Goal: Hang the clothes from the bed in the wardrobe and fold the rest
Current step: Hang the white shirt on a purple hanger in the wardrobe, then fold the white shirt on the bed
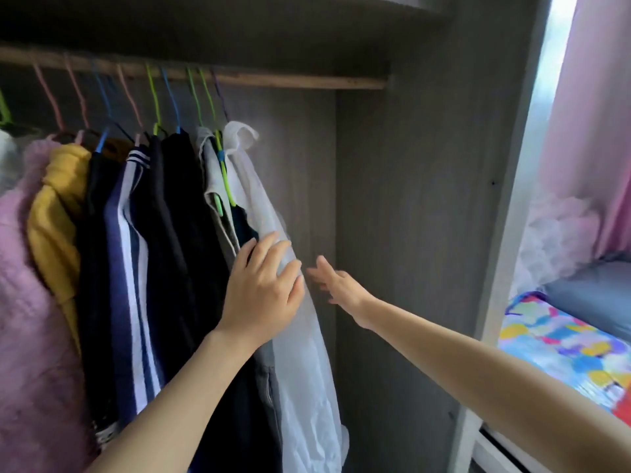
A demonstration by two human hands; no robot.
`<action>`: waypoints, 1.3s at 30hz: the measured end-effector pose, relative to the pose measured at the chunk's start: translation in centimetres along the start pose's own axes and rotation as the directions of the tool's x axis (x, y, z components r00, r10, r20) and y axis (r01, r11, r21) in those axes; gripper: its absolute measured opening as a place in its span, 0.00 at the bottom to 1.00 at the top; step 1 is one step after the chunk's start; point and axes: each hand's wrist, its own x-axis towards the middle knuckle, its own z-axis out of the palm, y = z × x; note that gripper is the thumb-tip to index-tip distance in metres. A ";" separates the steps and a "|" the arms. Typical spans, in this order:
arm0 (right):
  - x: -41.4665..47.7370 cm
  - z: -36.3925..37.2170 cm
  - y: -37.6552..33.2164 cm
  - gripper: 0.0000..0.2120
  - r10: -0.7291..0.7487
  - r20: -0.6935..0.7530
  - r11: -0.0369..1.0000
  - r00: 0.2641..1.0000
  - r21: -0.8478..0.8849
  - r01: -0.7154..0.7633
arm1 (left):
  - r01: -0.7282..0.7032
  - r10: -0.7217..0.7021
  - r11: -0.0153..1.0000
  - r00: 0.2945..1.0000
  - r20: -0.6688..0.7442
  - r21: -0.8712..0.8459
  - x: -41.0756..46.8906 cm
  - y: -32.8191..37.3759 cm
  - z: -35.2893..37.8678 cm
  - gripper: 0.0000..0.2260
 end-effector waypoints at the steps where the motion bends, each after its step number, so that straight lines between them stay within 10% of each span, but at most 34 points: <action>1: -0.7 -0.7 0.8 0.29 0.014 -0.017 1.000 1.000 -0.016 -0.014 | -0.013 0.013 1.000 0.999 0.036 0.003 -0.8 0.8 0.6 0.13; 11: -9.6 -8.5 9.9 0.24 0.179 -0.227 0.971 0.957 -0.113 -0.209 | 0.054 -0.011 0.995 0.888 0.459 -0.080 -9.5 10.5 4.5 0.06; 22: -35.5 -20.0 19.2 0.17 0.457 -0.583 0.826 0.671 -0.001 -0.564 | 0.071 0.250 0.790 0.870 0.425 -0.609 -6.7 33.3 2.7 0.16; 32: -68.7 -20.1 19.7 0.12 0.571 -0.813 0.622 0.111 0.340 -0.706 | 0.011 0.738 0.341 0.617 0.275 -0.940 -5.5 59.0 -10.3 0.08; 39: -84.8 -8.3 13.6 0.10 0.469 -0.734 0.493 -0.491 0.679 -0.544 | -0.310 0.753 -0.339 0.477 -0.454 -0.888 -5.9 72.0 -28.1 0.16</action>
